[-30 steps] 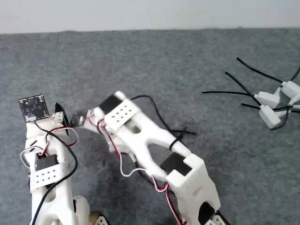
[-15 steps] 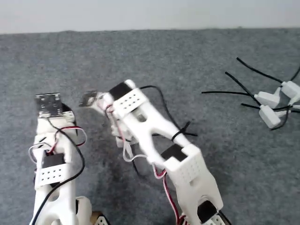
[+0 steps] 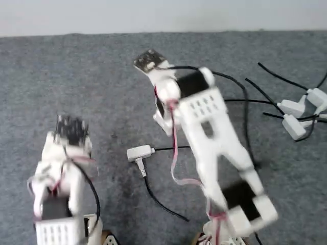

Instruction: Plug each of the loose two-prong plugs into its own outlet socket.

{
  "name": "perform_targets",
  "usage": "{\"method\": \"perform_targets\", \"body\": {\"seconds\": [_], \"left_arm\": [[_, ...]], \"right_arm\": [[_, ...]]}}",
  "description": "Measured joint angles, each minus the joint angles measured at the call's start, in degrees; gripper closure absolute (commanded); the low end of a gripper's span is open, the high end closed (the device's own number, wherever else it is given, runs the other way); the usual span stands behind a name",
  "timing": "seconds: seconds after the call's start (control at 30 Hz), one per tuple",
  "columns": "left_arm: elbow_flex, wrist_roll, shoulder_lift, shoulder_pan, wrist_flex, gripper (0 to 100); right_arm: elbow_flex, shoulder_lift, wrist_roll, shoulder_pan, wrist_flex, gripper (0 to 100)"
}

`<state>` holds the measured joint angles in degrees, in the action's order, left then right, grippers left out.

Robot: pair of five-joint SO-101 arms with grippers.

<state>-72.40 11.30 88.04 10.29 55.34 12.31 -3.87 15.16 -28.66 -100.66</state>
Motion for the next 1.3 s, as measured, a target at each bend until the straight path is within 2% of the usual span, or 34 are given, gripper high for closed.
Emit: {"method": "perform_targets", "body": {"seconds": [0.1,0.23,0.47,0.6,0.83,1.03,1.17,1.3], "left_arm": [[-4.13,2.46,13.45,0.18,6.86,99],[-7.74,4.04,11.43,0.09,11.08,99],[-18.9,4.04,15.12,-3.87,15.12,99],[-24.18,4.04,15.3,-6.15,14.68,99],[-24.53,4.4,15.3,-6.77,14.51,99],[-24.53,4.4,15.3,-6.77,14.51,99],[-24.53,4.4,15.3,-6.77,16.88,99],[-24.53,4.4,15.3,-6.77,16.88,99]], "right_arm": [[-12.48,-12.13,-0.18,0.88,1.67,99.1],[-33.58,-27.87,-0.18,4.48,10.81,99.1],[-67.87,-57.58,3.43,16.0,27.6,99.1],[-79.21,-73.58,4.04,20.4,30.15,99.1],[-96.7,-95.21,4.48,26.02,30.68,99.1],[-107.78,-99.43,12.04,30.24,33.49,99.0],[-107.78,-98.9,13.45,35.52,34.11,99.0],[-107.78,-98.81,13.63,37.1,32.44,99.0]]}}
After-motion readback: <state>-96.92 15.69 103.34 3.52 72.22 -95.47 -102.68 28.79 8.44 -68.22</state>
